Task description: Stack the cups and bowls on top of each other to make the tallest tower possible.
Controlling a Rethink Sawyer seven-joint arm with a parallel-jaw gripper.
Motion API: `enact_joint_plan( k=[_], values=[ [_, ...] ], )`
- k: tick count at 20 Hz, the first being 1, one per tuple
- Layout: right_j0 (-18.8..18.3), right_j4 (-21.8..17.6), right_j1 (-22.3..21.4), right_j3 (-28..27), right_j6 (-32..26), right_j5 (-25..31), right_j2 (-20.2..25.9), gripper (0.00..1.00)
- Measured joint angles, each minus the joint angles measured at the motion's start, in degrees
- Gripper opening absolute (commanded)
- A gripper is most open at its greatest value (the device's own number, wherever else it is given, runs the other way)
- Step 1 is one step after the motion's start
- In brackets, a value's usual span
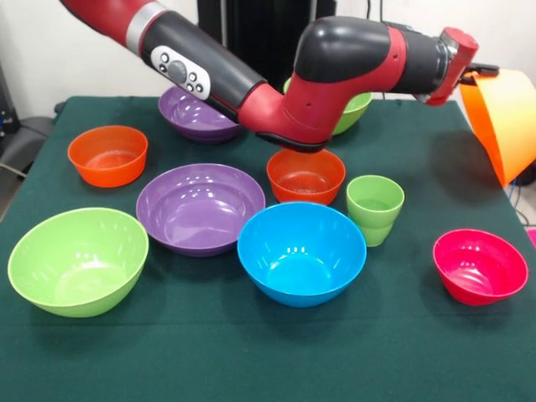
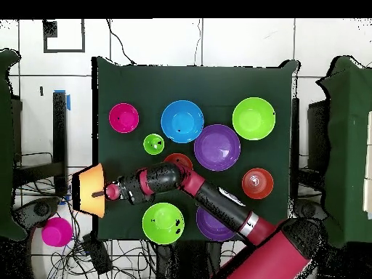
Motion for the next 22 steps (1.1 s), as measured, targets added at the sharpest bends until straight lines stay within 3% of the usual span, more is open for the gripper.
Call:
enact_joint_plan(
  k=[22],
  values=[
    [-0.13,0.80,0.34,-1.46,-2.37,0.55,-0.05,0.00]
  ],
)
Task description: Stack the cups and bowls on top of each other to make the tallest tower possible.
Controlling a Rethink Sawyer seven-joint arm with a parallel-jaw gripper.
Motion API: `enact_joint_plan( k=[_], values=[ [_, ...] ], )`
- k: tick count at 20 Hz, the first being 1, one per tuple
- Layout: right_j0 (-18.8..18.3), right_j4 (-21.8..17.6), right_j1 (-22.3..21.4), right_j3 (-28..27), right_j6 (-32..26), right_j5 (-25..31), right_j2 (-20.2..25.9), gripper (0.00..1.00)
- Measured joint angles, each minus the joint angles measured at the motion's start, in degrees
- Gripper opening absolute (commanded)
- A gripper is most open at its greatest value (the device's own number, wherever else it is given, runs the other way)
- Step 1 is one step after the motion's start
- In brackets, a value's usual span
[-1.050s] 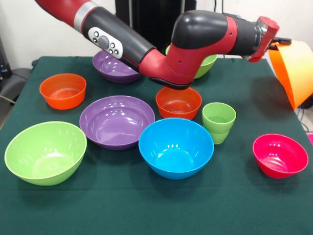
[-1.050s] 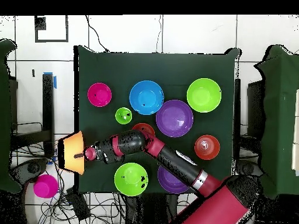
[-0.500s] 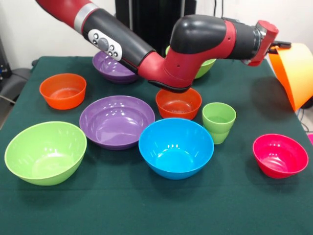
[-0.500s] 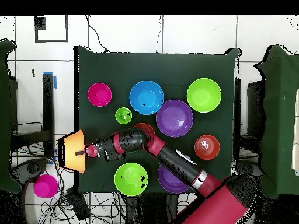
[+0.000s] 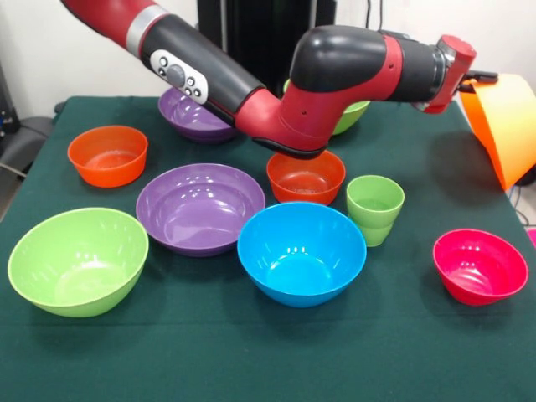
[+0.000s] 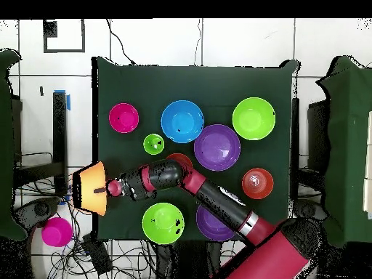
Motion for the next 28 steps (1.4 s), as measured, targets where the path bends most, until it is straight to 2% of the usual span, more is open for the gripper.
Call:
enact_joint_plan(
  k=[28],
  values=[
    [-0.69,1.02,-0.19,-0.13,0.00,1.45,-0.12,0.00]
  ],
)
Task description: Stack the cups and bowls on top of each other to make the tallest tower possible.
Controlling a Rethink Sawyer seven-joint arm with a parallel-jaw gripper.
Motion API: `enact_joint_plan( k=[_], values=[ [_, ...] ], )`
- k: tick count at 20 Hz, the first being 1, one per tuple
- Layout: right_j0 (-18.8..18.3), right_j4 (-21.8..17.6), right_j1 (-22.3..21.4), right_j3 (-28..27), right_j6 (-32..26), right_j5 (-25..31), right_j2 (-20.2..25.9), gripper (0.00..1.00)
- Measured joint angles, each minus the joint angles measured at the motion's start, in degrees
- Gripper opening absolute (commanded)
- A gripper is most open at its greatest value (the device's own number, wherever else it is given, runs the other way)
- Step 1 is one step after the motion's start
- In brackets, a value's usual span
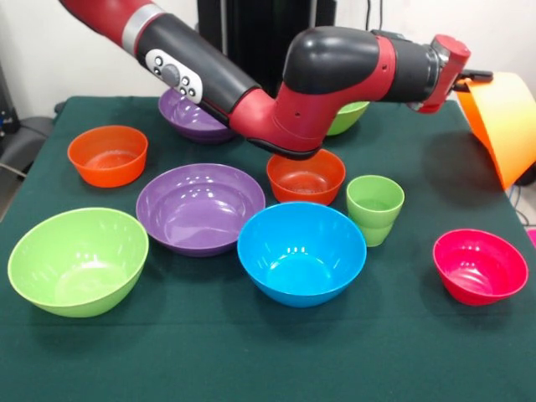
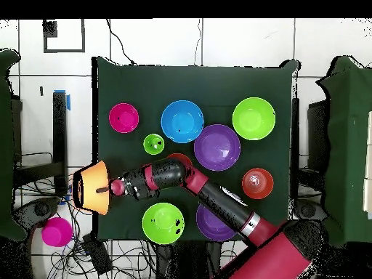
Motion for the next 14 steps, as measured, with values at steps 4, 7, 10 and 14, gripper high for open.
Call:
enact_joint_plan(
  k=[4,7,10,14],
  values=[
    [-0.29,0.05,0.02,-0.01,0.00,0.75,0.00,0.00],
    [-0.70,-0.04,-0.04,-0.13,-0.01,0.88,-0.04,1.00],
    [-0.95,-0.06,-0.34,-0.69,-0.24,1.46,-0.10,1.00],
    [-0.44,-0.12,-2.48,-4.15,-2.28,6.52,-0.15,1.00]
  ],
)
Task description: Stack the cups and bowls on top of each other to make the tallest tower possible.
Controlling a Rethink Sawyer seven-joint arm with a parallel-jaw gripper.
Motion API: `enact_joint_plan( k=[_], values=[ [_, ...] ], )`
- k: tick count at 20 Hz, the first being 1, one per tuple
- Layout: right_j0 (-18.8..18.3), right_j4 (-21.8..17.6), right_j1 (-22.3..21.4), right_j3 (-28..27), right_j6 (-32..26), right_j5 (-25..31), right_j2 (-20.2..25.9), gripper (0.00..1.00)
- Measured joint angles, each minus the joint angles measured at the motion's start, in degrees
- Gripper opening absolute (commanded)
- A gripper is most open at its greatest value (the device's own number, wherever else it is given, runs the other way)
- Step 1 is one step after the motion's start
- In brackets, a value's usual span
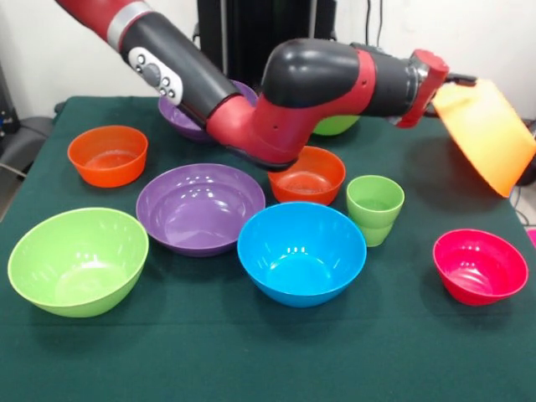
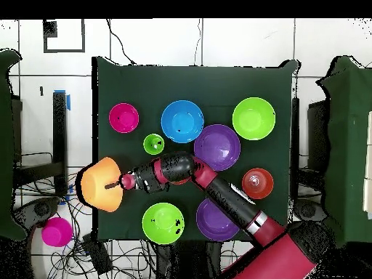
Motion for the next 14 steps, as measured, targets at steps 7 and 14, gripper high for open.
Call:
enact_joint_plan(
  k=[7,14],
  values=[
    [2.28,-0.07,-2.52,-6.27,-5.32,8.95,0.00,1.00],
    [8.27,1.55,-2.98,-16.38,-16.71,20.89,0.94,1.00]
  ],
)
